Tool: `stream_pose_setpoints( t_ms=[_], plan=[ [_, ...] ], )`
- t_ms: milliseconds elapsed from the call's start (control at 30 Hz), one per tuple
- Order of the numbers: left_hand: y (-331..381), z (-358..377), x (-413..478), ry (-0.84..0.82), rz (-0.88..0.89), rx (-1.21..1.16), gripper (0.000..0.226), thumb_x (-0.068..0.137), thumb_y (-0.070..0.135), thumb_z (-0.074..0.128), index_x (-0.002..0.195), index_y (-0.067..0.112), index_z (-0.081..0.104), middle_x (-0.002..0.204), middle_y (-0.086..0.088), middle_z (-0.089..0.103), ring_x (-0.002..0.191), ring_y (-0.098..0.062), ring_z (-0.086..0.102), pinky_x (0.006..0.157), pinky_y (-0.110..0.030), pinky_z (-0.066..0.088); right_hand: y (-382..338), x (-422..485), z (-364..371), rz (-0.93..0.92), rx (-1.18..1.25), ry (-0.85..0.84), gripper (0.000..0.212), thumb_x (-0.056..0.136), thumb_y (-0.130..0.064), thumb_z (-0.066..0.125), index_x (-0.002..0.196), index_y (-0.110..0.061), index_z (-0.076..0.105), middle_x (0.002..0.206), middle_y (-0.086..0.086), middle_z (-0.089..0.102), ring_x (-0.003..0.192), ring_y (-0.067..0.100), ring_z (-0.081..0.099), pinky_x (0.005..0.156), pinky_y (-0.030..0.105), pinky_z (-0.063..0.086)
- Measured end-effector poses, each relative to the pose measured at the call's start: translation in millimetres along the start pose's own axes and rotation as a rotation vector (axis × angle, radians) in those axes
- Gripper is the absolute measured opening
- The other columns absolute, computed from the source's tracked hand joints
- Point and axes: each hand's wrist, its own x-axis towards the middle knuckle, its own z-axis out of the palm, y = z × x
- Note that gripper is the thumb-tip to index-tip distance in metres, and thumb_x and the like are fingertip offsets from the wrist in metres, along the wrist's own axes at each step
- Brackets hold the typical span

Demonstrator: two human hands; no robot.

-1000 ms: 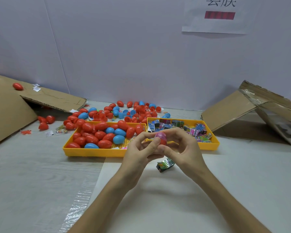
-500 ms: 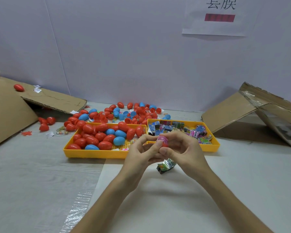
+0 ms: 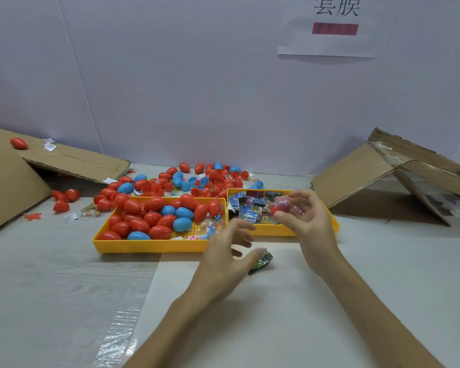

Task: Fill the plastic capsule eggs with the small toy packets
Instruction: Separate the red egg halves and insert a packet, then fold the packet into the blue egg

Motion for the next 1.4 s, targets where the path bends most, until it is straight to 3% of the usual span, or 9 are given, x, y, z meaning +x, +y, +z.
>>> stream_pose_setpoints(
  t_ms=[133,267,533,700,800,900,1067,1233,1400],
  plan=[
    [-6,4,-4,-0.150,0.155,0.354,0.027,0.086,0.030,0.077,0.110,0.031,0.064,0.108,0.016,0.058,0.100,-0.003,0.055,0.083,-0.023,0.048,-2,4,-5,0.118,0.002,-0.005,0.035,0.068,-0.041,0.081,0.098,-0.025,0.071,0.096,0.005,0.072,0.079,0.016,0.068,0.066,0.023,0.053],
    [-9,3,-4,-0.181,0.137,0.382,0.017,0.088,0.018,0.072,0.100,0.030,0.073,0.104,0.015,0.059,0.095,-0.005,0.057,0.083,-0.027,0.049,2,1,0,0.247,0.086,-0.101,0.032,0.069,-0.048,0.077,0.086,-0.021,0.076,0.077,-0.004,0.068,0.059,0.007,0.052,0.056,0.017,0.046],
    [-12,2,-1,-0.169,0.117,0.455,0.027,0.088,0.022,0.069,0.110,0.036,0.064,0.105,0.020,0.060,0.098,-0.002,0.055,0.086,-0.027,0.050,-15,18,-17,0.563,0.057,-0.142,0.034,0.079,-0.022,0.078,0.110,-0.011,0.073,0.109,0.013,0.076,0.095,0.027,0.075,0.072,0.029,0.060],
    [-12,4,0,-0.203,0.112,0.501,0.028,0.091,0.028,0.068,0.118,0.037,0.063,0.114,0.018,0.057,0.107,-0.004,0.052,0.091,-0.023,0.047,-81,77,-54,0.361,0.503,0.151,0.026,0.093,-0.028,0.063,0.105,-0.005,0.066,0.106,0.017,0.071,0.079,0.021,0.075,0.065,0.025,0.060],
    [-14,4,0,-0.218,0.105,0.498,0.030,0.092,0.027,0.068,0.120,0.035,0.064,0.116,0.016,0.057,0.107,-0.004,0.051,0.091,-0.019,0.045,-107,100,-82,0.265,0.704,0.306,0.055,0.103,-0.042,0.048,0.139,-0.002,0.040,0.123,0.027,0.062,0.104,0.036,0.070,0.083,0.040,0.058],
    [-15,4,0,-0.202,0.104,0.478,0.033,0.090,0.026,0.070,0.121,0.035,0.061,0.114,0.016,0.059,0.103,-0.004,0.052,0.090,-0.021,0.046,-82,88,-77,0.363,0.431,0.218,0.049,0.106,-0.043,0.039,0.137,-0.006,0.044,0.118,0.022,0.065,0.102,0.033,0.068,0.084,0.041,0.054],
    [-13,5,-2,-0.167,0.089,0.446,0.037,0.089,0.024,0.072,0.121,0.033,0.057,0.107,0.015,0.061,0.097,-0.004,0.055,0.088,-0.027,0.051,-20,30,-36,0.327,-0.152,-0.049,0.026,0.100,-0.024,0.057,0.081,-0.010,0.068,0.071,0.010,0.063,0.047,0.015,0.054,0.044,0.024,0.045],
    [-12,6,-1,-0.146,0.091,0.434,0.032,0.086,0.022,0.075,0.113,0.029,0.061,0.099,0.014,0.062,0.090,-0.006,0.058,0.083,-0.024,0.051,18,-9,-9,0.130,-0.719,-0.332,0.032,0.085,-0.043,0.077,0.069,-0.020,0.063,0.059,-0.003,0.061,0.052,0.009,0.053,0.051,0.023,0.043],
    [-12,7,-2,-0.139,0.060,0.405,0.036,0.084,0.021,0.076,0.113,0.031,0.057,0.091,0.015,0.061,0.085,-0.005,0.059,0.077,-0.025,0.053,17,-16,-12,0.155,-0.777,-0.323,0.031,0.078,-0.042,0.082,0.069,-0.019,0.062,0.064,0.001,0.065,0.055,0.008,0.057,0.053,0.027,0.047]
  ],
)
